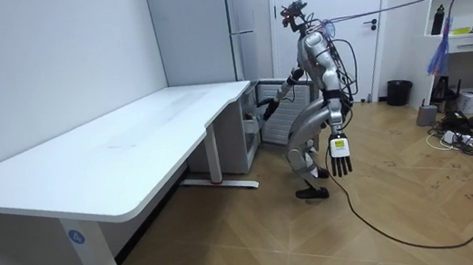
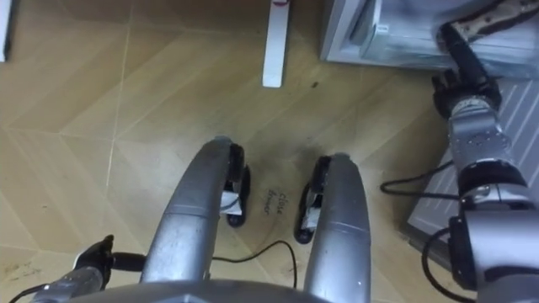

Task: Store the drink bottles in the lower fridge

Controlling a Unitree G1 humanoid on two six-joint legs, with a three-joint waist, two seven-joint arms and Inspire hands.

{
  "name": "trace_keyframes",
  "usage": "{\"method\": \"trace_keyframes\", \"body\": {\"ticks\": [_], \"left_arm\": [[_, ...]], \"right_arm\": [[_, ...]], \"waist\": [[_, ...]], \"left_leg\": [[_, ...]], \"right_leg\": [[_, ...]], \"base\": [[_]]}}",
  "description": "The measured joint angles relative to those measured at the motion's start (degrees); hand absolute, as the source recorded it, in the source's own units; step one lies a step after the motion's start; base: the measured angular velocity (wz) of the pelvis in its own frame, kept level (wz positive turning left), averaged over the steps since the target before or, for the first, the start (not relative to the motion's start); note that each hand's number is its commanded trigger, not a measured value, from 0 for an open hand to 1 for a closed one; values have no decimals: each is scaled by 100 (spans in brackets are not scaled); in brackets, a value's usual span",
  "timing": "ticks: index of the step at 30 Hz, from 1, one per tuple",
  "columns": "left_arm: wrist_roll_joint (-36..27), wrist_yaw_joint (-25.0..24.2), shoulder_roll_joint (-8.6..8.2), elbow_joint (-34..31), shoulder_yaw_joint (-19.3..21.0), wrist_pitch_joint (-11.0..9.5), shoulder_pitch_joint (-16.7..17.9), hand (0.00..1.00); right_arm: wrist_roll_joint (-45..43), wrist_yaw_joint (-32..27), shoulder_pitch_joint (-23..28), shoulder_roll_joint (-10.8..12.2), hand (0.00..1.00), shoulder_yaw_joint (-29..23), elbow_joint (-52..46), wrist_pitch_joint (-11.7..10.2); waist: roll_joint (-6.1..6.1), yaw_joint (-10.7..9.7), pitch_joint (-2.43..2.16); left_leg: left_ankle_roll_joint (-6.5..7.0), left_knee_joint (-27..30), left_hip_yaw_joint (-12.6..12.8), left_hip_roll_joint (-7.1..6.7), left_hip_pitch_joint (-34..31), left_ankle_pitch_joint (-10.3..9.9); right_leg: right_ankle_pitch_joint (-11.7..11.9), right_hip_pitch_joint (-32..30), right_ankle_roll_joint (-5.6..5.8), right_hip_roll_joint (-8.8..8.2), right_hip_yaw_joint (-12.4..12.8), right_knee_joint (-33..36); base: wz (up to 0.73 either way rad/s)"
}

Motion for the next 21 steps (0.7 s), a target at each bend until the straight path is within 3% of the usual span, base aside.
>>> {"method": "trace_keyframes", "body": {"ticks": [5,9,15,21], "left_arm": [[-17,-52,65,-185,1,-35,178,0],[-17,-51,166,-171,2,-96,245,0],[-14,-91,181,-167,254,-181,407,0],[-7,-84,219,-171,283,-247,607,0]], "right_arm": [[-10,-84,-135,-98,0,21,-18,100],[-4,-571,-454,-123,0,32,-37,130],[2,-1019,-664,-430,0,42,-616,134],[-236,-1170,-1050,-505,0,176,-796,-134]], "waist": [[-47,-3,25],[-142,-101,49],[-154,-109,47],[-178,-55,44]], "left_leg": [[30,38,41,-18,-111,31],[66,58,116,-123,-102,41],[103,54,124,-160,-118,56],[75,53,13,-205,-114,71]], "right_leg": [[43,-143,78,1,74,57],[5,-181,94,-104,158,189],[-6,-204,97,-151,179,209],[-57,-88,23,-196,12,197]], "base": [[-1],[9],[1],[11]]}}
